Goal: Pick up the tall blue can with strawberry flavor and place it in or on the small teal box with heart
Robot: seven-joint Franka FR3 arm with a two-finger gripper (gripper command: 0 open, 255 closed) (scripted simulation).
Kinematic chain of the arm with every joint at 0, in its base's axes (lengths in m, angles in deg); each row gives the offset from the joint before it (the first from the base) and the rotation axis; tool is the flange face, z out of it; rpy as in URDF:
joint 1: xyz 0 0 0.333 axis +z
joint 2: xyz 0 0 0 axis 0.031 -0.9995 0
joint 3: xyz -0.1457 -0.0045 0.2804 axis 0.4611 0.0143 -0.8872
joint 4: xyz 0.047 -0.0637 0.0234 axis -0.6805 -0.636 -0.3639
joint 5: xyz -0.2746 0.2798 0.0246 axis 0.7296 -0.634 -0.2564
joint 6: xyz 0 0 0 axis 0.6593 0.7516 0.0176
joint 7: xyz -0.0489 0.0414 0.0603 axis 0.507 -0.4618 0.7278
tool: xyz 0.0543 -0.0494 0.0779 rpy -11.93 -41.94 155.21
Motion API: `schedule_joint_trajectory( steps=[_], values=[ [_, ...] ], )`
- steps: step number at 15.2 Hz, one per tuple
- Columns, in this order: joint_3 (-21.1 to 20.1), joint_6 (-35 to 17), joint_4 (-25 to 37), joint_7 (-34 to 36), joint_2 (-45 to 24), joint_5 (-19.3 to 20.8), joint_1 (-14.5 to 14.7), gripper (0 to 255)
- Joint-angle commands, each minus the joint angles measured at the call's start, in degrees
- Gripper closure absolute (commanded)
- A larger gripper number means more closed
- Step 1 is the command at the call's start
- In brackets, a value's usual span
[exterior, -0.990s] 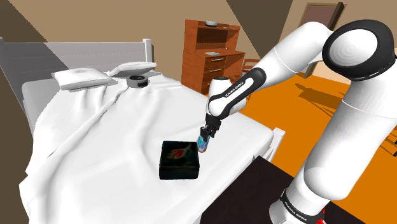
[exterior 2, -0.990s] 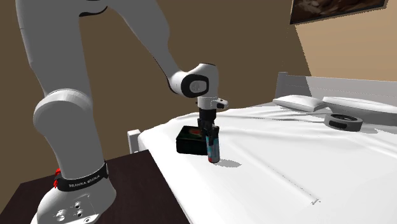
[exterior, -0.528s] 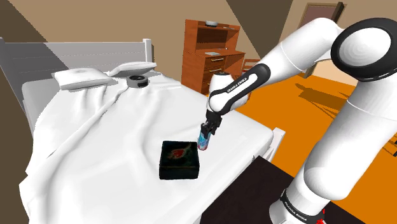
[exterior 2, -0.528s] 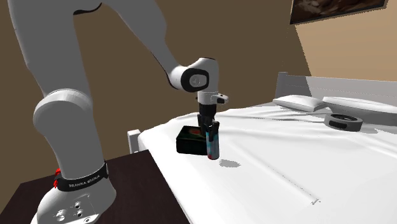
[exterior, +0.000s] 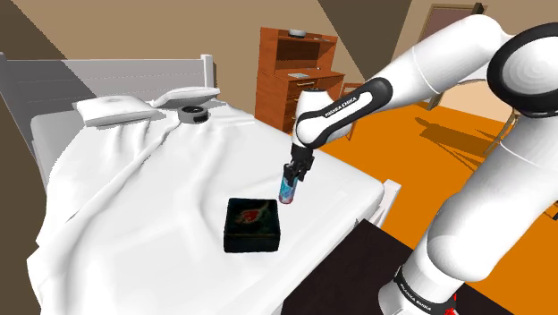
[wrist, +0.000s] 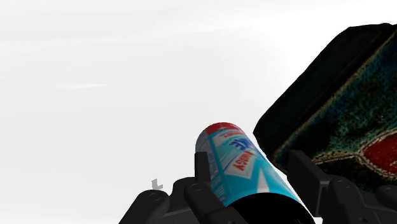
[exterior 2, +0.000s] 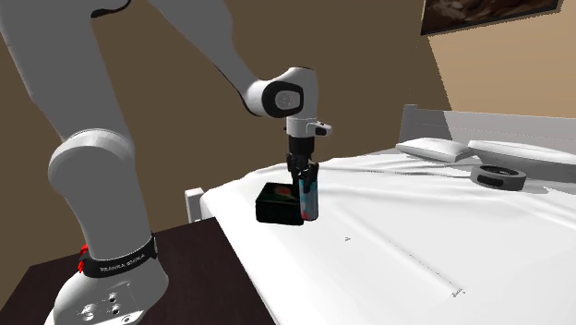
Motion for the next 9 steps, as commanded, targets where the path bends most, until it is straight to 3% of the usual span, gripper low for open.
schedule_joint_trajectory(
  steps=[1,9],
  values=[
    [0.04,1.81,0.57,-0.04,1.25,0.05,-0.04,255],
    [0.0,8.45,3.38,0.08,5.08,0.18,-0.06,255]
  ],
)
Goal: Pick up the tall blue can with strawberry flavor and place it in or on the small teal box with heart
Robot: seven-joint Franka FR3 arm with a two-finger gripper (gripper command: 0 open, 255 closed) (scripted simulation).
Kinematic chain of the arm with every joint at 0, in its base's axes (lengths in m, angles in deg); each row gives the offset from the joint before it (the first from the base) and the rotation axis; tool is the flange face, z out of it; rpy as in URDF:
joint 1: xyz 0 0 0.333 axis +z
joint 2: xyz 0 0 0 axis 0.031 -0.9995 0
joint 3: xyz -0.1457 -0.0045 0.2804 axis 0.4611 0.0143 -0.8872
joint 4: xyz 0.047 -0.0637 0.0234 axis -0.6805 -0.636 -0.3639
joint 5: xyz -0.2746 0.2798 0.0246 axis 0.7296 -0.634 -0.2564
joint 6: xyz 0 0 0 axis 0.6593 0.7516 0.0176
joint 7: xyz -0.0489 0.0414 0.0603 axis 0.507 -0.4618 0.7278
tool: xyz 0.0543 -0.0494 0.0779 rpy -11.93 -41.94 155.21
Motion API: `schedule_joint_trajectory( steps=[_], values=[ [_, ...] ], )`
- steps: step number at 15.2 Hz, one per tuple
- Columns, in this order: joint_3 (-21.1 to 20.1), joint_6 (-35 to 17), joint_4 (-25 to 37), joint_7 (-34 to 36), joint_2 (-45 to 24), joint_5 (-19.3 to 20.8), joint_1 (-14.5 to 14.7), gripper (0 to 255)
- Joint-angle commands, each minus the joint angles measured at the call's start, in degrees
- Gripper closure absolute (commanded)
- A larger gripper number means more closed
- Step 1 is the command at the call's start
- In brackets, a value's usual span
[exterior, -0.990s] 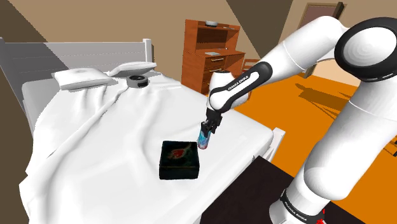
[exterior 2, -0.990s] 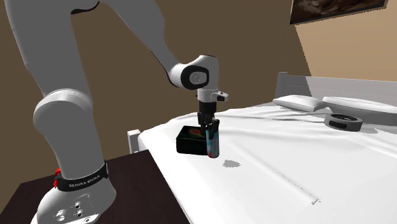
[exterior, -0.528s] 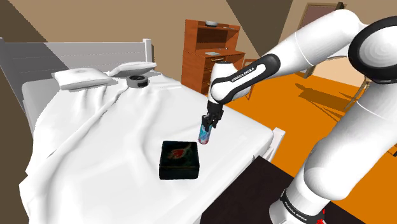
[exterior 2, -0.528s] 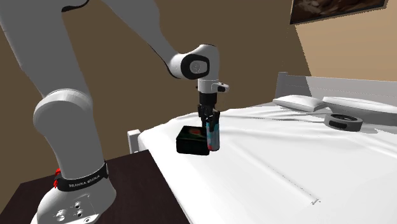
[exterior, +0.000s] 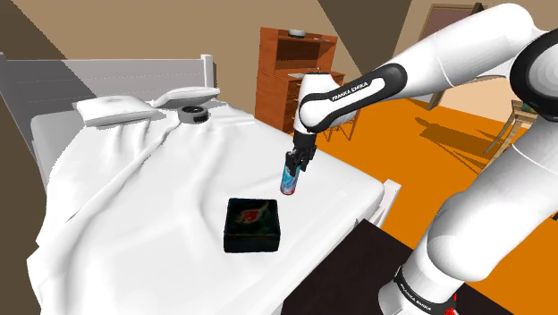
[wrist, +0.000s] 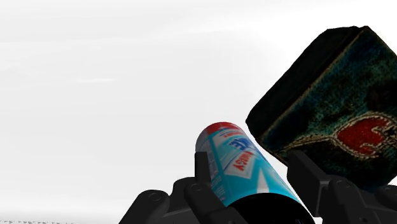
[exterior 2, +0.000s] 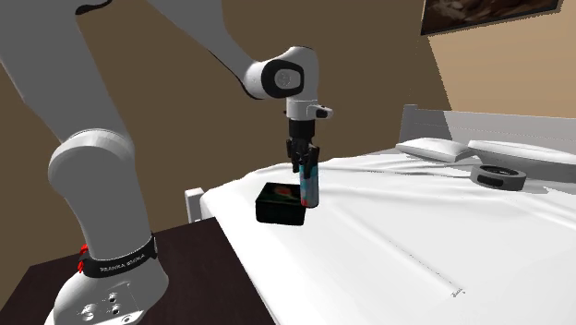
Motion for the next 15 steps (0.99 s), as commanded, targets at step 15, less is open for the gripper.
schedule_joint_trajectory(
  steps=[15],
  values=[
    [-3.56,11.37,7.65,5.5,3.76,-0.8,2.4,255]
  ],
)
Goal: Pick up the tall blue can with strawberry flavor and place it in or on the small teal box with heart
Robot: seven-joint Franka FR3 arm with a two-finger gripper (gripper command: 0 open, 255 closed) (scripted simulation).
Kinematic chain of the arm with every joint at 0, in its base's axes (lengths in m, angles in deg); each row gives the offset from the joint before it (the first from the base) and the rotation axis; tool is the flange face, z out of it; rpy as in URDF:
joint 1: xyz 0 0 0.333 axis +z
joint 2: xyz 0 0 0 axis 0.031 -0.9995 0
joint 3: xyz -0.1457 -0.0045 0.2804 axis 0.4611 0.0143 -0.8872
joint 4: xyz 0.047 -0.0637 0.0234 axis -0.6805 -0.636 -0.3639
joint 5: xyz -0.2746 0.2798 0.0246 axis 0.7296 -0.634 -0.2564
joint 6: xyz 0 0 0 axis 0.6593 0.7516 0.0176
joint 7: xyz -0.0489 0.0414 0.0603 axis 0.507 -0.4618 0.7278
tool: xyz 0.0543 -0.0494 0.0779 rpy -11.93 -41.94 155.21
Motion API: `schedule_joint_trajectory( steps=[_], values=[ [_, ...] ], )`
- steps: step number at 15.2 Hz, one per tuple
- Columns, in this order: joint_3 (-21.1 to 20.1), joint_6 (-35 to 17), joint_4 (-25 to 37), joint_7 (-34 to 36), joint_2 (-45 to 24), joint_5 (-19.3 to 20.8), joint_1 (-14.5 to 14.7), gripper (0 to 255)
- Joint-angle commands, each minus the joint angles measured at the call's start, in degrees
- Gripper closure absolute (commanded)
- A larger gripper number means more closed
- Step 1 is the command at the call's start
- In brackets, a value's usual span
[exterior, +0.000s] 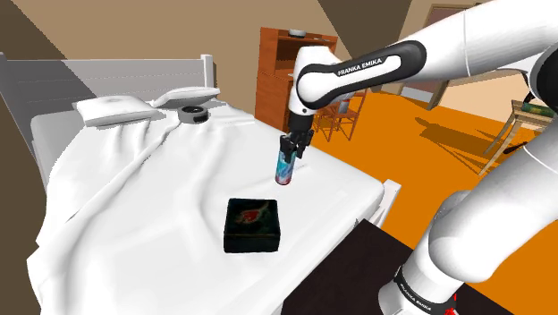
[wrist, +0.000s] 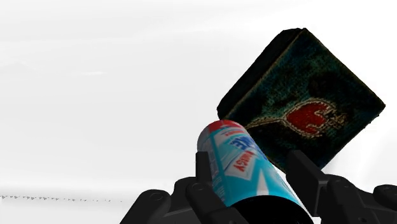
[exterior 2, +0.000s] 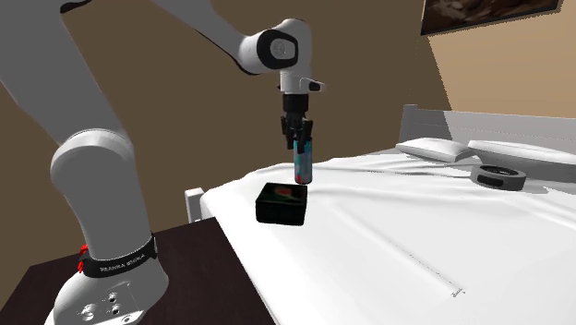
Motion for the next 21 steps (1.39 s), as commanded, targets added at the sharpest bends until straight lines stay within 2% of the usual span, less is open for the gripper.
schedule_joint_trajectory(
  steps=[1,8,9,10,16,21],
  values=[
    [-1.76,1.32,1.95,2.78,-0.59,-0.41,1.19,255],
    [-7.55,5.23,9.26,12.15,-3.89,-1.21,5.09,255],
    [-6.85,4.76,8.04,10.92,-3.12,-1.2,4.64,255],
    [-6.85,4.76,8.04,10.92,-3.12,-1.2,4.64,0],
    [-6.17,-9.31,4.3,-4.16,-10.29,2.11,5.2,0],
    [-6.06,-20.55,4.05,-15.92,-18.4,5.07,5.22,0]
  ],
)
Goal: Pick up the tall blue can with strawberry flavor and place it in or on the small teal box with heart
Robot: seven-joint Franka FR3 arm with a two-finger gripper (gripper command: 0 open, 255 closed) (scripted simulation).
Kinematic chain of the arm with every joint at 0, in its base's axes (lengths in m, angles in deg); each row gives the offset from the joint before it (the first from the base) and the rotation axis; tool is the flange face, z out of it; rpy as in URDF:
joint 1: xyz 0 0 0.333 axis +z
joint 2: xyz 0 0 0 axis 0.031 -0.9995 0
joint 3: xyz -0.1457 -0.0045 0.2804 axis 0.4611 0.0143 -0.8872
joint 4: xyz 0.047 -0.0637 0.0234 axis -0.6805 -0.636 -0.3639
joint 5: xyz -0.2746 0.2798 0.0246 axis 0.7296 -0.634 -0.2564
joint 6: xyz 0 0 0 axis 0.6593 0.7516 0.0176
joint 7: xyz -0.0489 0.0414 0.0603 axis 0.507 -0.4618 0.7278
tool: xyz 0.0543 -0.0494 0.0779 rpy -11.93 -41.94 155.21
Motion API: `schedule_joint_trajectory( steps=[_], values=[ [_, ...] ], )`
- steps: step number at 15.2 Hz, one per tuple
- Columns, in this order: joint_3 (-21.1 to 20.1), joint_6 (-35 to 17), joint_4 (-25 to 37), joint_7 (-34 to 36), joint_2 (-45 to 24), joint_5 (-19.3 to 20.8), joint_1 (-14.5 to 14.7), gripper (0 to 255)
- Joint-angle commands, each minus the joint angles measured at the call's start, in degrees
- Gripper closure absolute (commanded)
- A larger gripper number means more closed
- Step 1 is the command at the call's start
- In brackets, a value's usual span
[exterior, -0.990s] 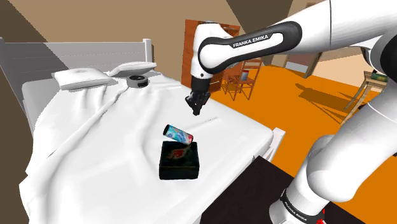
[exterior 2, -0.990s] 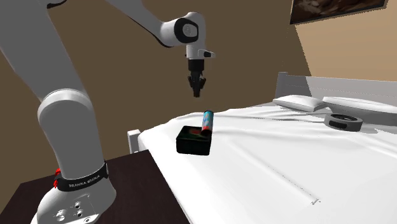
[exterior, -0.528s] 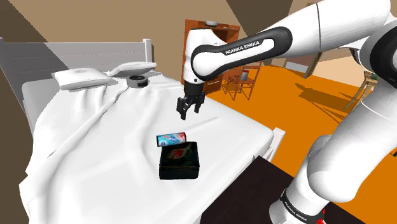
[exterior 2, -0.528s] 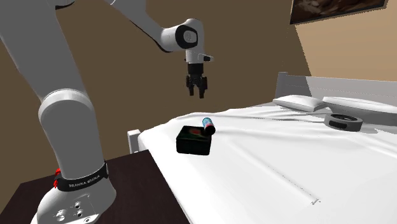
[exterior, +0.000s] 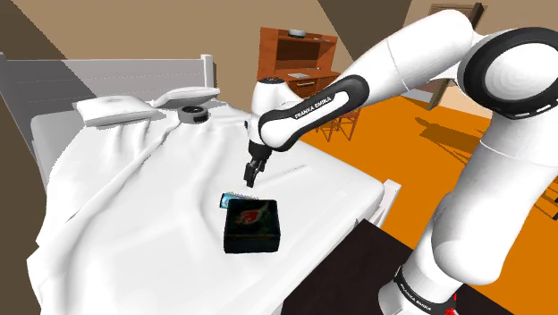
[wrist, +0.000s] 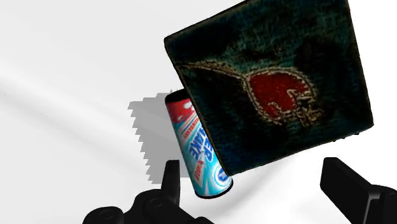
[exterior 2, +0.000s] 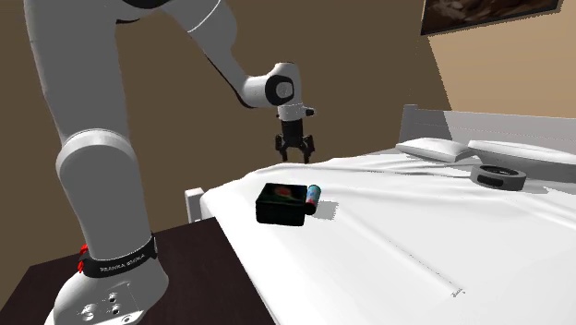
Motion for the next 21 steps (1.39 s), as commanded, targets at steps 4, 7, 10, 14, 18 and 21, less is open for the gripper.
schedule_joint_trajectory(
  steps=[4,7,10,14,18,21],
  values=[
    [-0.36,-10.37,2.11,-11.34,-9.41,3.46,-0.26,0],
    [-0.3,-12.96,2.74,-12.52,-12.24,4.54,-0.29,0],
    [0.06,-14.71,3.08,-12.01,-14.35,5.26,-0.1,0],
    [0.42,-16.17,3.45,-11.58,-16.21,5.87,0.11,0],
    [0.42,-16.17,3.46,-11.58,-16.21,5.87,0.11,0],
    [0.42,-16.16,3.45,-11.58,-16.2,5.87,0.11,255]
  ],
)
